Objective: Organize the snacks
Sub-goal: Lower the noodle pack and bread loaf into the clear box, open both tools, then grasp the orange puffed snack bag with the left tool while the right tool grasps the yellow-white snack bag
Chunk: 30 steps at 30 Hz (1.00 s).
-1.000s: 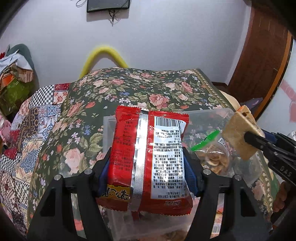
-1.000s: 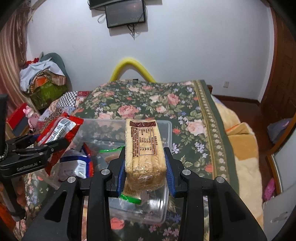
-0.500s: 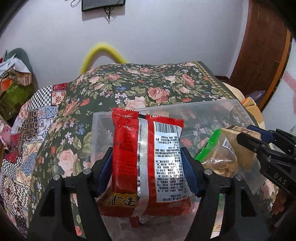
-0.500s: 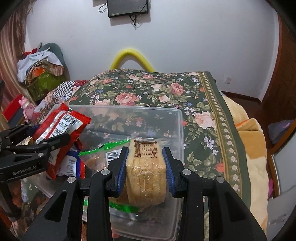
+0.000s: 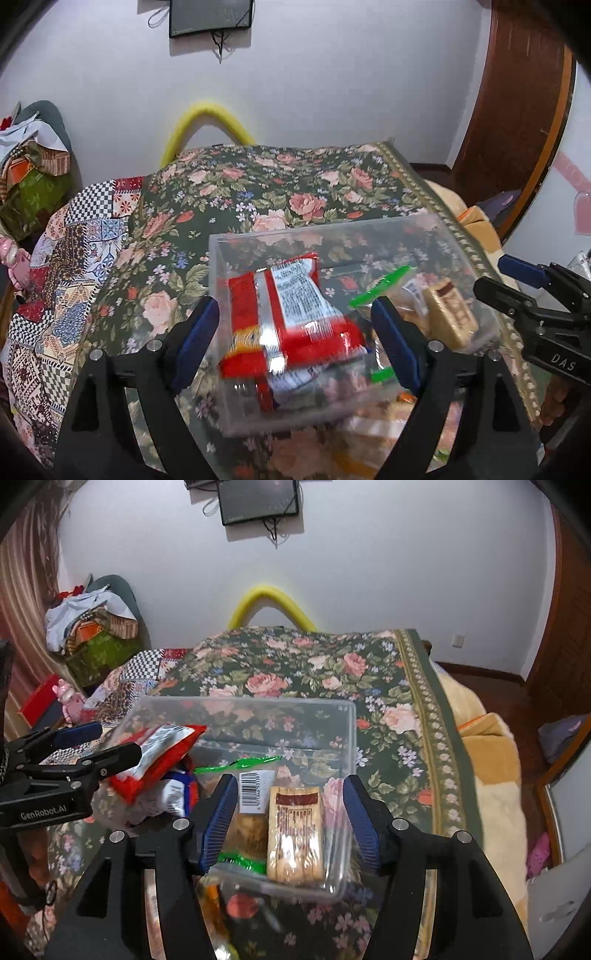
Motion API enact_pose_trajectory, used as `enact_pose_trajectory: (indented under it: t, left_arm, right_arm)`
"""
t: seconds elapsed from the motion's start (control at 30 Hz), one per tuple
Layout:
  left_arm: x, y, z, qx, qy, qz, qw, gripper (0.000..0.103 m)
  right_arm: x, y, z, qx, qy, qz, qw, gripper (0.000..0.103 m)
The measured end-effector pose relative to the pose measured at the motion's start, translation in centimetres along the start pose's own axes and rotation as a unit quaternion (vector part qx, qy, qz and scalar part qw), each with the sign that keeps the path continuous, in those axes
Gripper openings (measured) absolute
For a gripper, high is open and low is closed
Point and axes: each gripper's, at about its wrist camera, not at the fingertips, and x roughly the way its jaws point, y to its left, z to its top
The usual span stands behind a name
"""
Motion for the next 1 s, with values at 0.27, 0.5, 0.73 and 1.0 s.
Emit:
enact_pose_trajectory:
  t: [0.27,0.5,0.73,1.0]
  left_arm:
    - [-5.4,-0.2,-2.9,0.002,-0.017,0.0,0.9999,0.093]
    - [-8.5,-0.5,-6.9,-0.007,0.001,-0.018,0.9998,0.096]
    - [-9.0,-1.3,-11.3,-0.001,0.033,-0.018,0.9993,0.096]
    - [-7.4,-1.4,-14.9,-0.01,0.079,-0.021,0.9966,0.096]
  right_arm:
    - [-5.0,0.6,-1.5,-0.012,-0.028,-0.005,1.0,0.068]
    - [-7.6,1.0,-4.0,-0.012,-0.029,-0.01,0.999,0.074]
    - [-8.8,1.5,-7.3,-0.013,-0.01,-0.011,1.0,0.078]
    - [-7.4,1.8,-11.1,-0.008,0.038,-0.01,0.999,0.078]
